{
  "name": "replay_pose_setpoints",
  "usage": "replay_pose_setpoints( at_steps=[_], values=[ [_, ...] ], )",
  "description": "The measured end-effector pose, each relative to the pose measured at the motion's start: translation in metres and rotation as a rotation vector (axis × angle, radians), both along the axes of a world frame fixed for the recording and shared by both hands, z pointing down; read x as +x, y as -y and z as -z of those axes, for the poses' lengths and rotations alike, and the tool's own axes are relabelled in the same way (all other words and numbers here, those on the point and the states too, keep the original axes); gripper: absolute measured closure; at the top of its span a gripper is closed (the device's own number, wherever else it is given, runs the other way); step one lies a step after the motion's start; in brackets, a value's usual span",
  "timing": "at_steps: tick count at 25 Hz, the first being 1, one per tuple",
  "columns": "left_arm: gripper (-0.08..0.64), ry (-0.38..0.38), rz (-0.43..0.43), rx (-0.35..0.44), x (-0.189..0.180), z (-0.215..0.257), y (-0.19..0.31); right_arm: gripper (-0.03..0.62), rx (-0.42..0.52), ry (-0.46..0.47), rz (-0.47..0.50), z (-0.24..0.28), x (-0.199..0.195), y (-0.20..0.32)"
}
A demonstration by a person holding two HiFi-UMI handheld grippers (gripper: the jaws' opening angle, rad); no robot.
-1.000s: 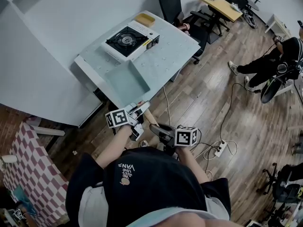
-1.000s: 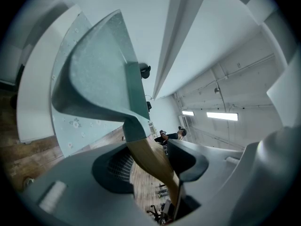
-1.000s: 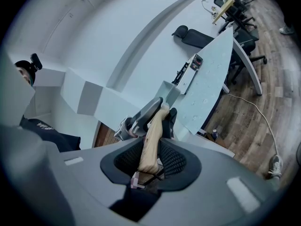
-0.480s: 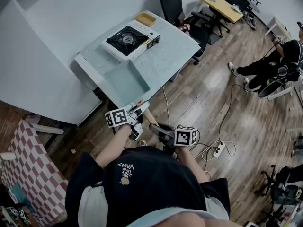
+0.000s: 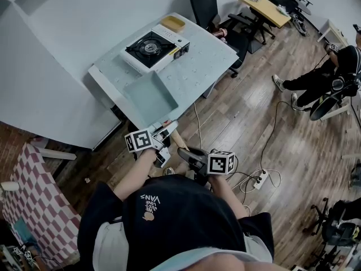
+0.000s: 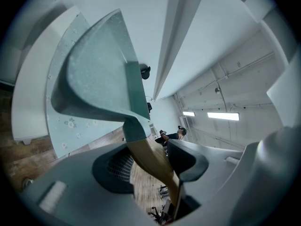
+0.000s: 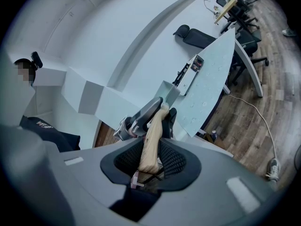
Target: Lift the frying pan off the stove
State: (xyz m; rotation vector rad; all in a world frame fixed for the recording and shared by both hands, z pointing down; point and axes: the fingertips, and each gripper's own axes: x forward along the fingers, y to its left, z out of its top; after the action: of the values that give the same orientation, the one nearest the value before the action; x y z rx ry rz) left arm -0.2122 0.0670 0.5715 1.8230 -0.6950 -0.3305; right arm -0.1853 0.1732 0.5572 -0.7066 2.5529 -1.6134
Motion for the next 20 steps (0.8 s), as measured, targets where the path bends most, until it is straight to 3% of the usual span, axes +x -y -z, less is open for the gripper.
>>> replay_pose_setpoints(
  at_steps=[12,20],
  values=[
    [0.342,0.011,0.034,-0.006,0.018,0.004,0.023,0.471,0.014,0.019,0.043,0.005,0.021,0.023],
    [0.342,0.019,0.091,0.011,0.058,0.01,0.07,0.469,0.027,0.021,0.101,0.009,0.066,0.072]
  ],
)
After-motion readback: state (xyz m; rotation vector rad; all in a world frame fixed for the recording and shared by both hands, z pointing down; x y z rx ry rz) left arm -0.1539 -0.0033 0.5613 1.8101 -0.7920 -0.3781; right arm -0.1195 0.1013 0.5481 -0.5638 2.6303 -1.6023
